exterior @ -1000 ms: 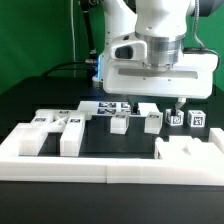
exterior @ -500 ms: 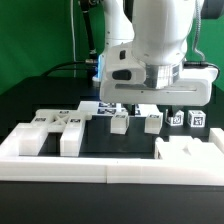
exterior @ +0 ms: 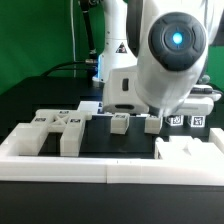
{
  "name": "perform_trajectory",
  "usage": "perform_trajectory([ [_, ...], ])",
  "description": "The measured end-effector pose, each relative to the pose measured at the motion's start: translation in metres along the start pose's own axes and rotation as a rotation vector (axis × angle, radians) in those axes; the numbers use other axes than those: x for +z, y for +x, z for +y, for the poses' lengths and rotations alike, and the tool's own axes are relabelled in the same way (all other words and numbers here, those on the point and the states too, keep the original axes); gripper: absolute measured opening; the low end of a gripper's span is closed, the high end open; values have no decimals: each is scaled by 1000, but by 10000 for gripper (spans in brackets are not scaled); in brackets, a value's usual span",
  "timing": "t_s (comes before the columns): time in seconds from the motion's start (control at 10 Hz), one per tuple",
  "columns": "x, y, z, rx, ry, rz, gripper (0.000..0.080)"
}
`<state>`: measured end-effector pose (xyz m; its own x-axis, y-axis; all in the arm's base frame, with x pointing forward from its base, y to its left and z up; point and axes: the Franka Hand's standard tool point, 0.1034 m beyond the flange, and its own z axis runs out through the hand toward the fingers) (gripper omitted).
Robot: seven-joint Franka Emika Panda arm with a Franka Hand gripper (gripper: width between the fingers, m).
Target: Assemble chair
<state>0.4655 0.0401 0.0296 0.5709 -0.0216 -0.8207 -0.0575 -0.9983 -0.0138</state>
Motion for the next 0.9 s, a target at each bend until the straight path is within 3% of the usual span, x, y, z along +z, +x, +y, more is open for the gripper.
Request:
perform_trajectory([
  [0.9,27,8,-7,-8,-17,-4,648],
])
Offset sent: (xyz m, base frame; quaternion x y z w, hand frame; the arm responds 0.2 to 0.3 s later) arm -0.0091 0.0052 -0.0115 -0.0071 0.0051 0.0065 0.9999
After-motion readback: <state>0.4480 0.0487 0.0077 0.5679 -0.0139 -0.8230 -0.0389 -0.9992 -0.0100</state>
